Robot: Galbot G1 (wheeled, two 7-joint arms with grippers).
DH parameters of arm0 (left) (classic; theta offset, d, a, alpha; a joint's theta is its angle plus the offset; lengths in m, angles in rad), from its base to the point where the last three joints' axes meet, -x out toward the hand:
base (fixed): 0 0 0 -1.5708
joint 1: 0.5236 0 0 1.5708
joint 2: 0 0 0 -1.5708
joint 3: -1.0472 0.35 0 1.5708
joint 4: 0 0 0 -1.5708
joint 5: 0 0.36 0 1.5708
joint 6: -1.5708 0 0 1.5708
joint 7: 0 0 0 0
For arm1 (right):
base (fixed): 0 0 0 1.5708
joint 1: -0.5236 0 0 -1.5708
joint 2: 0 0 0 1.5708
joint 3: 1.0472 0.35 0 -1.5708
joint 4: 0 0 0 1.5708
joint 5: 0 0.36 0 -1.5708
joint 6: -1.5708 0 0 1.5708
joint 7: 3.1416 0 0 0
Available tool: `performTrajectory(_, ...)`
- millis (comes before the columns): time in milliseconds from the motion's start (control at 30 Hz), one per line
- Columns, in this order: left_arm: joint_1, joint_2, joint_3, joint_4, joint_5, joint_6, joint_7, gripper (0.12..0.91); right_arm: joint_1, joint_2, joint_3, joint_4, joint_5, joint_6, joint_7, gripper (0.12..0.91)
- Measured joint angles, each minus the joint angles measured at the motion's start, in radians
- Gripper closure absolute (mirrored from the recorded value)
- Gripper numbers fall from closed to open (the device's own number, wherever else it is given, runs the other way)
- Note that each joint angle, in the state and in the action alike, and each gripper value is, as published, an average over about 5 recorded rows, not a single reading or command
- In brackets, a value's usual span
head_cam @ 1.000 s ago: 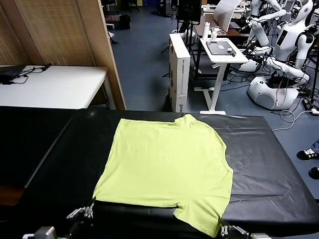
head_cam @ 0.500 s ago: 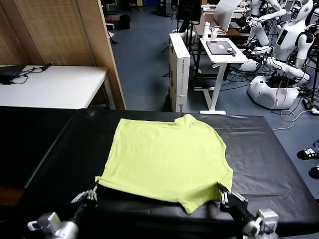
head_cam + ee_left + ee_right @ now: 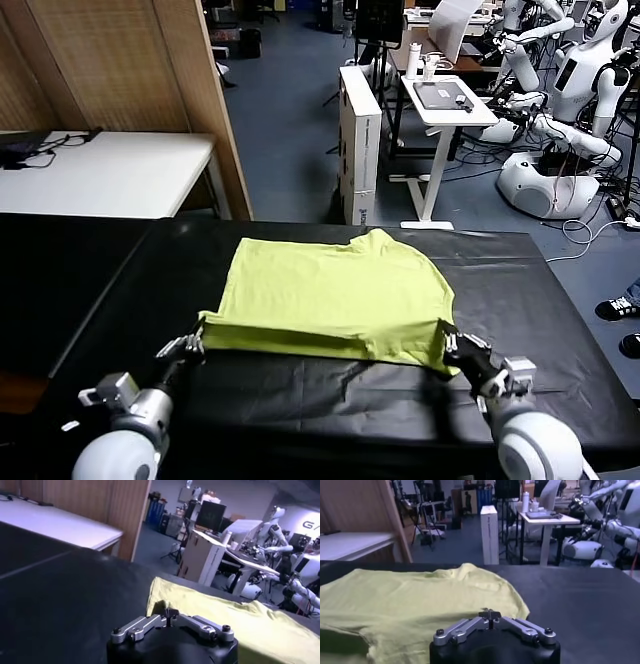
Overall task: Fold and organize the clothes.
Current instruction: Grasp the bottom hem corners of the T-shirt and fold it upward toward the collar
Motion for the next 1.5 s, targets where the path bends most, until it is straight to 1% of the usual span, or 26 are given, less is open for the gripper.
performTrajectory(267, -0.053, 0.023, 0.014, 0.059, 0.0, 0.001, -0.001, 0.883, 0.029, 0.006, -0.016, -0.038, -0.009, -0.002, 0.001, 0.886)
performTrajectory(500, -0.084, 0.029, 0.026, 0.1, 0.0, 0.001, -0.002, 0.883, 0.038, 0.009, -0.018, -0.061, -0.017, -0.005, 0.003, 0.886)
performTrajectory(1167, -0.159, 0.053, 0.077, 0.176, -0.001, 0.003, 0.0, 0.883, 0.044, 0.019, -0.016, -0.089, -0.02, -0.011, 0.006, 0.886)
performTrajectory(1367, -0.181, 0.059, 0.088, 0.197, -0.002, 0.002, 0.0, 0.883, 0.041, 0.017, -0.009, -0.084, -0.007, -0.03, 0.004, 0.885)
performTrajectory(1400, -0.184, 0.06, 0.089, 0.202, -0.002, 0.002, 0.001, 0.883, 0.039, 0.015, -0.006, -0.079, -0.003, -0.035, 0.003, 0.873)
performTrajectory(1433, -0.186, 0.061, 0.09, 0.205, -0.002, 0.003, 0.001, 0.883, 0.036, 0.012, -0.002, -0.074, 0.002, -0.041, 0.001, 0.842)
performTrajectory(1500, -0.19, 0.061, 0.091, 0.211, -0.003, 0.006, 0.001, 0.883, 0.028, 0.004, 0.006, -0.059, 0.011, -0.051, -0.002, 0.743)
